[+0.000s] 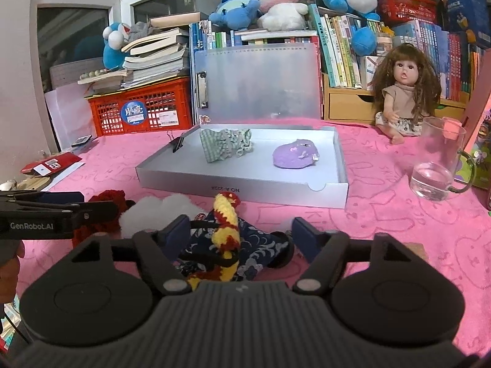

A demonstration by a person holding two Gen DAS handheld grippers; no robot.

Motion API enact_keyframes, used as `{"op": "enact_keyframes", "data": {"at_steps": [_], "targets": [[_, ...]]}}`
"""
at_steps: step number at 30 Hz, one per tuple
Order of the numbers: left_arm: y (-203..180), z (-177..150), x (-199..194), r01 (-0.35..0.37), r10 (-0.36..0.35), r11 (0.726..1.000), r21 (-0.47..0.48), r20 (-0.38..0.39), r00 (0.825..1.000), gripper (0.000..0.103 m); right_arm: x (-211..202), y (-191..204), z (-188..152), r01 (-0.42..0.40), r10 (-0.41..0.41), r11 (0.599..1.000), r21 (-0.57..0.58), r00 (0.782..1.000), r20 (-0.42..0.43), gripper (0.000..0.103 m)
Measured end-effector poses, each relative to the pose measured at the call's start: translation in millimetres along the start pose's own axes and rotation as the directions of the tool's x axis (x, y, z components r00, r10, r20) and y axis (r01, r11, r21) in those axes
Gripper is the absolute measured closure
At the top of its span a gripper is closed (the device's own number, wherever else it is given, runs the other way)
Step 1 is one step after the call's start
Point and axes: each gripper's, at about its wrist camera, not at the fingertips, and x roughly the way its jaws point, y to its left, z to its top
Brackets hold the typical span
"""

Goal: Organize objects
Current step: 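Grasp the red knitted item with the left gripper while the right gripper grasps the knitted snake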

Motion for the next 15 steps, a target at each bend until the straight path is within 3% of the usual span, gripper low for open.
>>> {"op": "enact_keyframes", "data": {"at_steps": [2, 5, 15], "targets": [[1.5, -1.7, -0.1, -0.002, 0.002, 1.000, -0.005, -0.004, 1.000, 0.031, 0.6, 1.3, 0.0, -0.004, 0.004, 1.000, 0.001, 1.000, 0.001, 0.044], [4.2, -3.6, 1.0, -0.003, 0.002, 1.000, -0.019, -0.015, 1.000, 0.032, 2.1, 2.9, -0.3, -0.007, 0.007, 1.000, 0.001, 1.000, -0.006, 0.053], [5.8, -9.6, 7.2, -0.018, 0.017, 0.999, -0.027, -0.035, 0.999, 0.034, 8.4, 11.9, -5.8, -0.008, 0.006, 1.000, -0.030, 0.999, -0.034, 0.063]]}}
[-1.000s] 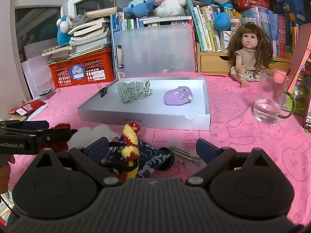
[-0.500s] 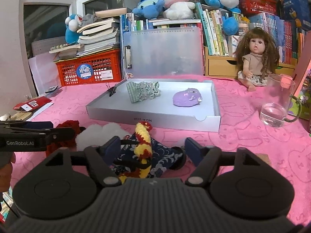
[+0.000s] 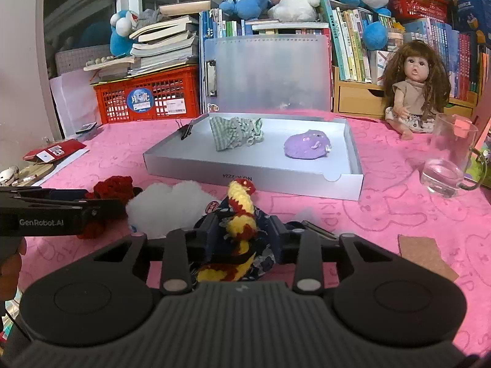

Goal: Organize objects
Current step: 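Grasp the red knitted item with the left gripper while the right gripper grasps the knitted snake, then carry the red knitted item into the tray with the left gripper while the right carries the snake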

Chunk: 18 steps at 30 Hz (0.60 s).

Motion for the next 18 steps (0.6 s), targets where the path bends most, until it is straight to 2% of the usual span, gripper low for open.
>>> {"op": "enact_keyframes", "data": {"at_steps": [12, 15, 18], "targets": [[2.5, -2.9, 7.2, -0.022, 0.021, 1.000, -0.017, -0.025, 0.999, 0.057, 2.5, 0.5, -1.5, 0.004, -0.004, 1.000, 0.010, 1.000, 0.000, 0.069], [5.4, -2.3, 5.5, -0.023, 0.022, 0.999, -0.035, -0.017, 1.000, 0.064, 1.3, -0.5, -1.6, 0.012, -0.012, 1.000, 0.018, 1.000, 0.004, 0.077], [7.3, -0.9, 2.3, -0.013, 0.013, 0.999, -0.051, -0.008, 1.000, 0.065, -1.1, -2.5, -1.6, 0.014, -0.015, 0.999, 0.036, 1.000, 0.017, 0.079]]}}
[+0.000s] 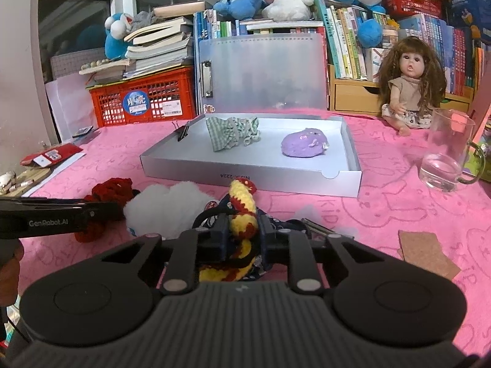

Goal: Organize objects
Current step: 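Carry the red knitted item into the tray with the left gripper while the right carries the snake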

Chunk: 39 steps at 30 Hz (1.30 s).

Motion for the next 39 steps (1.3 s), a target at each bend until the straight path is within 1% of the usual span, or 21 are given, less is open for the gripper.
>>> {"op": "enact_keyframes", "data": {"at_steps": [10, 23, 29, 39], "targets": [[-8.1, 9.5, -10.7, 0.012, -0.012, 1.000, 0.005, 0.053, 0.999, 0.065, -6.8, -4.5, 6.4, 0.014, -0.015, 1.000, 0.023, 0.999, 0.039, 0.079], [-15.1, 25.2, -8.5, 0.047, -0.046, 0.999, -0.010, 0.063, 0.997, 0.065, -8.4, -15.6, 15.8, 0.033, -0.036, 0.998, 0.059, 0.998, 0.060, 0.079], [-19.1, 37.8, -3.8, 0.060, -0.059, 0.998, -0.012, 0.072, 0.996, 0.065, -5.1, -21.3, 24.2, 0.043, -0.048, 0.997, 0.067, 0.997, 0.065, 0.079], [-32.0, 70.0, 15.8, 0.081, -0.080, 0.997, -0.007, 0.079, 0.994, 0.065, 10.2, -36.1, 47.1, 0.076, -0.083, 0.992, 0.100, 0.994, 0.074, 0.079]]}}
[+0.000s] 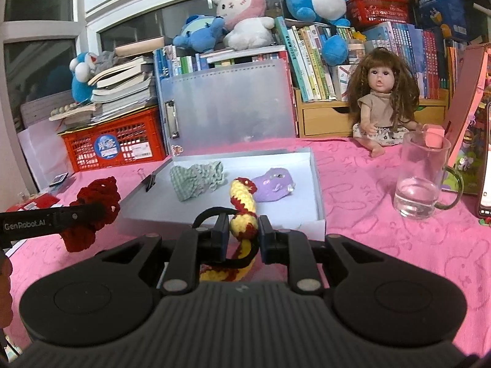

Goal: Organize objects
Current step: 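Carry the red knitted item into the tray with the left gripper while the right carries the snake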

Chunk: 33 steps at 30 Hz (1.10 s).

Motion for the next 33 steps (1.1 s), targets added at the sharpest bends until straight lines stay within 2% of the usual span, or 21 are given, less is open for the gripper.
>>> {"op": "enact_keyframes", "data": {"at_steps": [9, 20, 33], "targets": [[0.8, 29.7, 40.9, -0.011, 0.010, 0.999, -0.038, -0.033, 0.999, 0.065, 31.1, -21.7, 17.4, 0.064, -0.062, 0.996, 0.056, 0.998, -0.028, 0.079], [3.5, 35.8, 101.6, -0.072, 0.066, 0.997, -0.038, -0.130, 0.989, 0.065, 77.3, -34.2, 27.1, 0.133, -0.127, 0.989, 0.066, 0.987, -0.094, 0.079], [6.9, 37.8, 144.8, -0.070, 0.054, 0.995, -0.068, -0.216, 0.975, 0.065, 112.8, -34.7, 34.4, 0.131, -0.117, 0.988, 0.080, 0.979, -0.168, 0.079]]}}
